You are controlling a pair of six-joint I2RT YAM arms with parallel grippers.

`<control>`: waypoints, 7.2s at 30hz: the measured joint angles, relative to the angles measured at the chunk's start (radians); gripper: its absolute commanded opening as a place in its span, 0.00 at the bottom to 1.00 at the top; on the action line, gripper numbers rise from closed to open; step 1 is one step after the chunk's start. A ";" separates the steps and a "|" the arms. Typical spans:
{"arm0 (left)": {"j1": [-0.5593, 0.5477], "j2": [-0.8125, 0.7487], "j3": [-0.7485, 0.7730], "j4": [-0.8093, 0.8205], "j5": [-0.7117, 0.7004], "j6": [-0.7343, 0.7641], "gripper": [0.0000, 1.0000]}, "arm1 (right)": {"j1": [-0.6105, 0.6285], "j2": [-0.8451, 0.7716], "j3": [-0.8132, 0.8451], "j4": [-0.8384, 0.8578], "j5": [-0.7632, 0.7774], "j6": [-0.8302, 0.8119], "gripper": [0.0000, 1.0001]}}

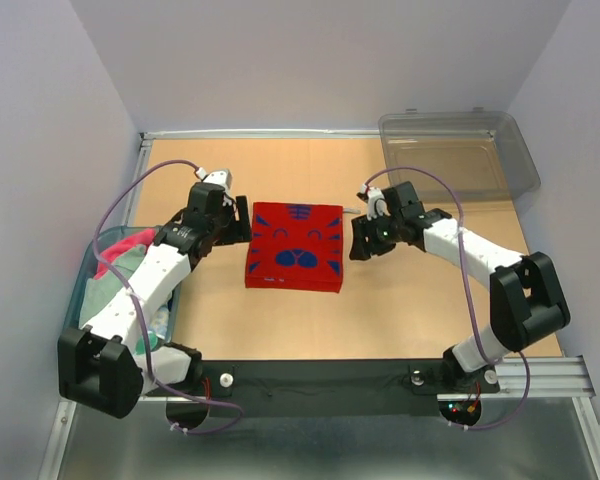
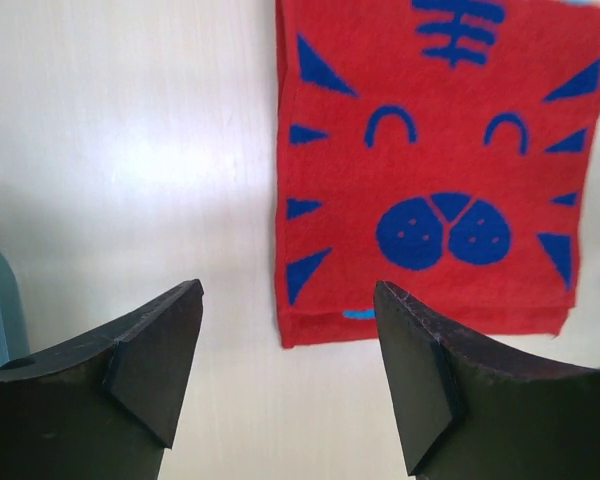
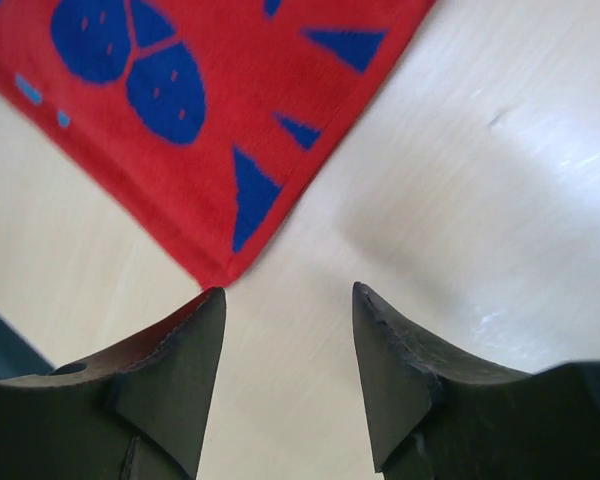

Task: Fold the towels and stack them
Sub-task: Fold the towel

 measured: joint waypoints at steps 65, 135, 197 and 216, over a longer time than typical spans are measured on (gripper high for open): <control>-0.201 0.000 -0.520 0.489 -0.084 -0.602 0.57 | 0.068 -0.059 -0.130 0.239 0.200 0.410 0.47; -0.293 0.039 -0.496 0.476 -0.153 -0.591 0.49 | 0.068 0.070 -0.207 0.362 0.232 0.539 0.01; -0.306 0.137 -0.355 0.397 -0.215 -0.568 0.01 | 0.067 0.050 -0.240 0.416 0.232 0.537 0.01; -0.320 -0.026 -0.331 0.269 -0.189 -0.565 0.01 | 0.068 -0.153 -0.224 0.341 0.246 0.531 0.01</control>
